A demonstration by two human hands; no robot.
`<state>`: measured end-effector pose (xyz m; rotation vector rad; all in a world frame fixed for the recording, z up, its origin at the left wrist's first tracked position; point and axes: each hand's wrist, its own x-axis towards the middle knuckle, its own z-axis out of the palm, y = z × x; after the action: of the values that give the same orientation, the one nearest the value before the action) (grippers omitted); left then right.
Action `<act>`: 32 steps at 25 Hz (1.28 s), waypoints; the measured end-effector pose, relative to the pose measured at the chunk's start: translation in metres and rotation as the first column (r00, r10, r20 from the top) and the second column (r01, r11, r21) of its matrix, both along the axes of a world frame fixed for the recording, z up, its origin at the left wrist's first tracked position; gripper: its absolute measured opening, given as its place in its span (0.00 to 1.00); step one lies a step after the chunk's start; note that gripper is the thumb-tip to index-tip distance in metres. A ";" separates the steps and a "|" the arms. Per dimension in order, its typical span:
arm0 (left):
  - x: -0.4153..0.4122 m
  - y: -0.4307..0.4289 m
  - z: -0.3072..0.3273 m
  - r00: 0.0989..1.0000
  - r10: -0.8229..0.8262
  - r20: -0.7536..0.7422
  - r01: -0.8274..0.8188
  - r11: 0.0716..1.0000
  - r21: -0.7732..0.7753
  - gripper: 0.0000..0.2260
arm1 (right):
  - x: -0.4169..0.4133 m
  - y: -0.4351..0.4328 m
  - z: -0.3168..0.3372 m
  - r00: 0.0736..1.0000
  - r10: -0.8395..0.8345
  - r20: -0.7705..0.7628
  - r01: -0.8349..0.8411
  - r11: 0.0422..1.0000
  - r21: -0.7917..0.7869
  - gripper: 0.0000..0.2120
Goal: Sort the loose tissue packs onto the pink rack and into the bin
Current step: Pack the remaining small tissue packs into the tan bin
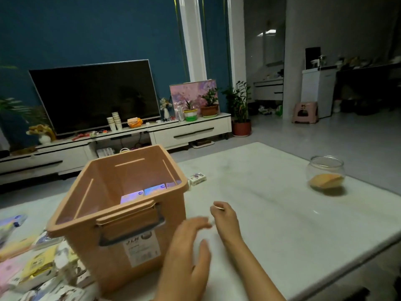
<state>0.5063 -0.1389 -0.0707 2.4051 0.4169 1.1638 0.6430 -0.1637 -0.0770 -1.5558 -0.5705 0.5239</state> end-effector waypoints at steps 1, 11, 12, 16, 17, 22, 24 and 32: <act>0.022 -0.004 0.000 0.998 0.048 0.027 -0.046 0.996 -0.070 0.15 | 0.011 -0.001 -0.011 0.998 0.005 0.067 0.000 0.997 -0.073 0.12; 0.163 0.075 -0.058 0.659 0.660 -0.361 -0.736 0.665 -0.129 0.42 | 0.118 0.132 -0.029 0.558 0.306 0.771 0.037 0.919 -0.392 0.27; 0.166 0.082 -0.061 0.684 0.617 -0.391 -0.709 0.688 -0.155 0.43 | 0.121 0.163 -0.024 0.513 0.391 0.764 0.006 0.889 -0.458 0.29; 0.164 0.099 -0.075 0.694 0.611 -0.380 -0.702 0.692 -0.169 0.40 | 0.119 0.223 -0.029 0.311 0.660 0.683 0.024 0.714 -0.700 0.31; 0.161 0.096 -0.074 0.703 0.599 -0.383 -0.692 0.700 -0.175 0.40 | 0.120 0.220 -0.033 0.300 0.657 0.691 0.044 0.715 -0.698 0.31; 0.144 0.064 -0.042 0.775 0.524 -0.353 -0.629 0.688 -0.361 0.26 | 0.114 0.144 -0.029 0.406 0.606 0.684 0.049 0.733 -0.678 0.47; 0.134 0.060 -0.052 0.800 0.508 -0.321 -0.587 0.773 -0.241 0.28 | 0.104 0.100 -0.029 0.445 0.564 0.696 0.070 0.753 -0.655 0.50; 0.083 -0.005 -0.024 0.696 -0.025 -0.717 -0.246 0.931 -0.271 0.31 | 0.035 -0.051 -0.031 0.561 0.507 0.654 -0.100 0.826 -0.555 0.28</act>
<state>0.5889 -0.1441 -0.0946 2.4289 0.9359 0.0872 0.6781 -0.2144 -0.1083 -2.1603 -1.5353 0.2019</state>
